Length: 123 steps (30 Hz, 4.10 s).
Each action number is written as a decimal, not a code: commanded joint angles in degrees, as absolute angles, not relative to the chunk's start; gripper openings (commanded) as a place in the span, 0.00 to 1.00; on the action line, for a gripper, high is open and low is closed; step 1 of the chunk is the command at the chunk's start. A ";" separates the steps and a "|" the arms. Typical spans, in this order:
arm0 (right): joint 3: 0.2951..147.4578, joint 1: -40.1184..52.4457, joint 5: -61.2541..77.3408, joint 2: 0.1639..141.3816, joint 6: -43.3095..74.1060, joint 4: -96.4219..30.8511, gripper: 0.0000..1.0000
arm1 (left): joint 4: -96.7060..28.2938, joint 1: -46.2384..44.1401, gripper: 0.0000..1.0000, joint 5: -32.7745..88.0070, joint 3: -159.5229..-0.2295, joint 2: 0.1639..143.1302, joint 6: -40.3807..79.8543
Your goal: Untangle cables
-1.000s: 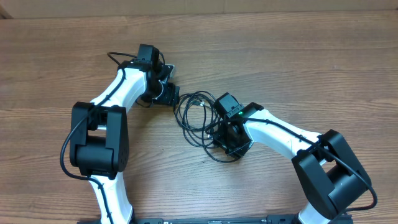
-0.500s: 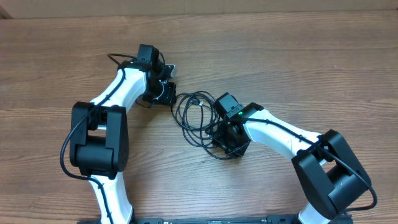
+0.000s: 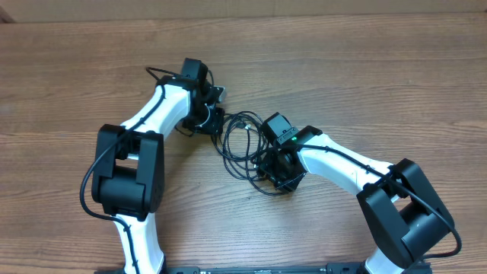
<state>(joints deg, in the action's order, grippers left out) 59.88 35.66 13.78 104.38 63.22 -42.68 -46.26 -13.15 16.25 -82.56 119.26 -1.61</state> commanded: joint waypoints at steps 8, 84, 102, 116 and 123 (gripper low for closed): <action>59.37 33.74 12.95 106.85 62.04 -42.24 0.60 | -45.34 -13.58 0.15 13.98 -82.98 118.39 -1.69; 66.65 30.04 3.14 106.85 31.24 -34.20 1.00 | -65.80 -12.03 0.04 21.61 -84.27 110.87 15.44; 64.88 31.81 2.72 106.85 25.43 -37.39 1.00 | -65.54 -12.03 0.04 14.26 -84.27 110.89 15.27; 64.88 31.81 2.63 106.85 25.41 -37.12 1.00 | -61.69 -12.47 0.04 13.76 -84.16 110.89 22.61; 64.88 31.81 2.63 106.85 25.41 -37.12 1.00 | -64.12 -12.47 0.04 18.87 -84.16 110.89 21.87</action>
<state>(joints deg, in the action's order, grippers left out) 65.23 31.64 3.38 106.72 25.65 -37.30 -64.29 -12.01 16.75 -83.29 111.87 21.08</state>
